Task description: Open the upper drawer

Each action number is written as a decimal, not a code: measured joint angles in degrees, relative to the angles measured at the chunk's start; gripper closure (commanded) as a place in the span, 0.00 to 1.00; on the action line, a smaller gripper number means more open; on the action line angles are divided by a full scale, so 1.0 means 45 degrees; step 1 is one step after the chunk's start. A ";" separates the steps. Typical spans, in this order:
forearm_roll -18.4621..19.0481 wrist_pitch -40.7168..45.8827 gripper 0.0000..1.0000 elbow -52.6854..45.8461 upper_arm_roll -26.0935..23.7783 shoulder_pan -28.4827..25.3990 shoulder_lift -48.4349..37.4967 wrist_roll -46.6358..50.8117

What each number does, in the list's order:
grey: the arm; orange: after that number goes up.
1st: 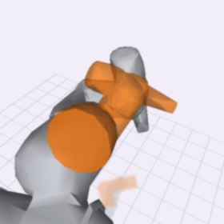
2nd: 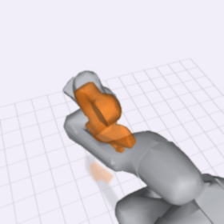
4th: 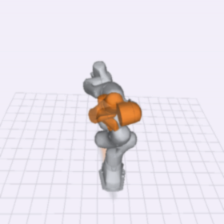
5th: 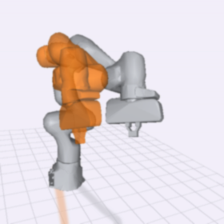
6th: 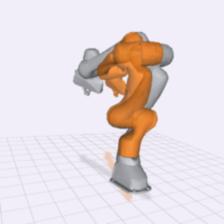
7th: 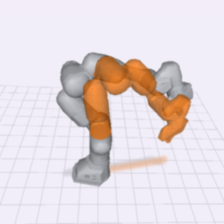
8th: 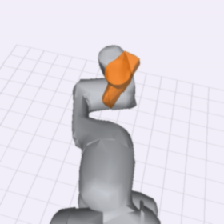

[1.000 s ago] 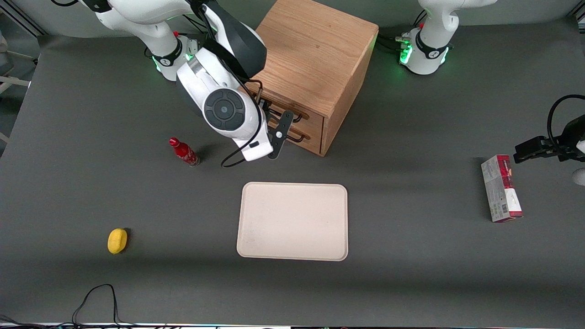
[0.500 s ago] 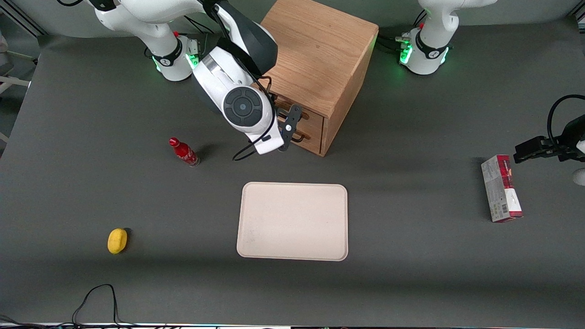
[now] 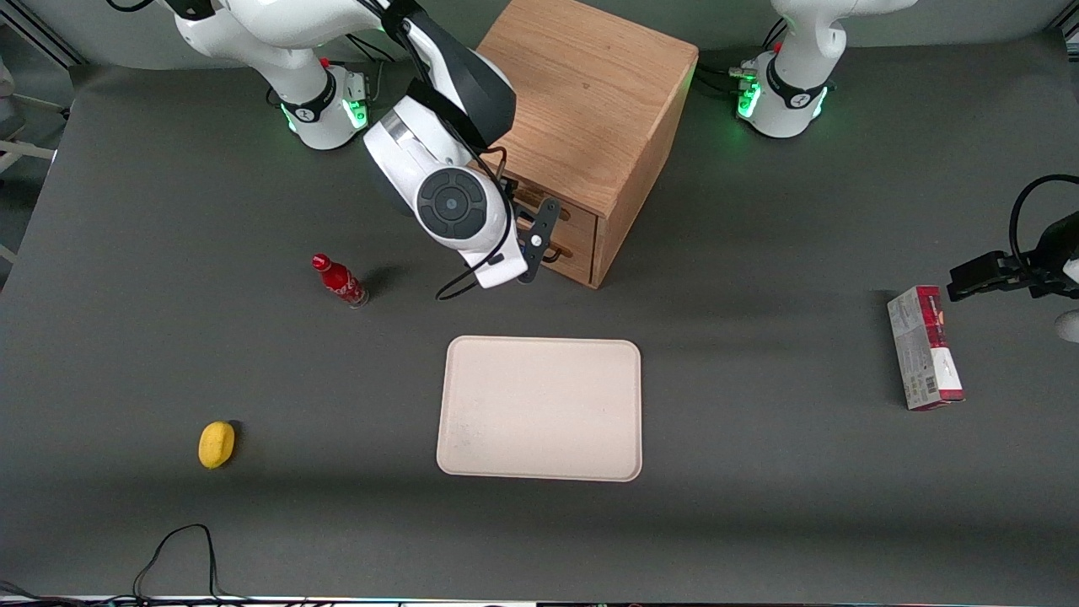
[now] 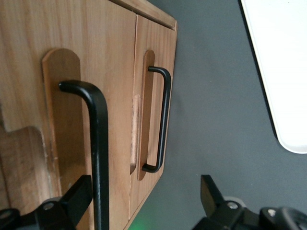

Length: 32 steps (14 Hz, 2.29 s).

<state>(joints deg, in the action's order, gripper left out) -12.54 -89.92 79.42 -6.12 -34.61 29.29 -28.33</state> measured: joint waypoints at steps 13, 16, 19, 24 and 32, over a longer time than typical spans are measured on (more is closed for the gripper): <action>-0.0171 -0.1307 0.00 0.0867 0.0208 0.0413 -0.0169 -0.0001; -0.0170 -0.1511 0.00 0.0855 0.0237 0.0862 -0.0169 -0.0130; -0.0170 -0.1667 0.00 0.0838 0.0250 0.1197 -0.0169 -0.0201; -0.0169 -0.1830 0.00 0.0786 0.0277 0.1578 -0.0113 -0.0423; -0.0155 -0.1997 0.00 -0.0312 0.0995 0.1717 0.0433 -0.0501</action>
<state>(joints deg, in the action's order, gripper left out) -13.24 -98.91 78.02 -1.64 -26.89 31.24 -30.59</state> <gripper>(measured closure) 0.000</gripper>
